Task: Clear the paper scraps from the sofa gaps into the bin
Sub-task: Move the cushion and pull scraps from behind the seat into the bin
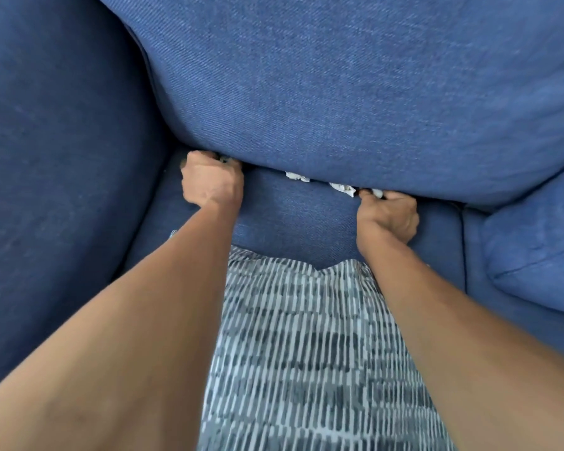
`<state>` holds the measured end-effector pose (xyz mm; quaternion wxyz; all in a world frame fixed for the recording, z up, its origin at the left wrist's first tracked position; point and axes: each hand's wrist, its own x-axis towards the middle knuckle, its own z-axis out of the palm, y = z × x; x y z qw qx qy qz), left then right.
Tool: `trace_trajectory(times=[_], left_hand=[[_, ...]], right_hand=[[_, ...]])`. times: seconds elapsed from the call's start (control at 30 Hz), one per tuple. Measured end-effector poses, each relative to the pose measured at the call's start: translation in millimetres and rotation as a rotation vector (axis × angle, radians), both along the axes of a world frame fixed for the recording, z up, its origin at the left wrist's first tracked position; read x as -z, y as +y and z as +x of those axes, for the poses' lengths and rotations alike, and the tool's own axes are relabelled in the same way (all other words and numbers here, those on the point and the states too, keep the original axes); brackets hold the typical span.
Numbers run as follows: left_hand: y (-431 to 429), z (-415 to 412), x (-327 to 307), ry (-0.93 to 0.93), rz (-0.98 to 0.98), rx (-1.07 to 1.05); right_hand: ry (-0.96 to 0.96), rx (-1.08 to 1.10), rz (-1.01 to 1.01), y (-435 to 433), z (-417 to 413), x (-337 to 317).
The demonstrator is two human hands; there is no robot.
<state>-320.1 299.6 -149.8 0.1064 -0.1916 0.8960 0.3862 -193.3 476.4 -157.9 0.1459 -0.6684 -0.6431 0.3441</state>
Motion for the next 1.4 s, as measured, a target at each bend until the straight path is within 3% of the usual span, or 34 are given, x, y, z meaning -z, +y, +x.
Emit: trace_trajectory(times=[0.3,0.6,0.77,1.17,1.4], left_hand=[[-17,8,-7,0.065,0.029,-0.012],[-54,51,-53,0.119,0.015,0.016],[-88,85,-95,0.180,-0.062,0.040],[-206,259,-160,0.218,-0.120,-0.155],[-288,393,-179,0.129,-0.148,-0.461]], right_hand=[[0.016,-0.131,-0.012,4,12,-14],[-0.214,-0.615,0.172,-39,36,-63],[-0.195,-0.810,0.221,-74,37,-98],[-0.061,-1.217,0.247,-198,90,-166],[-0.014,-1.514,0.299,-295,190,-171]])
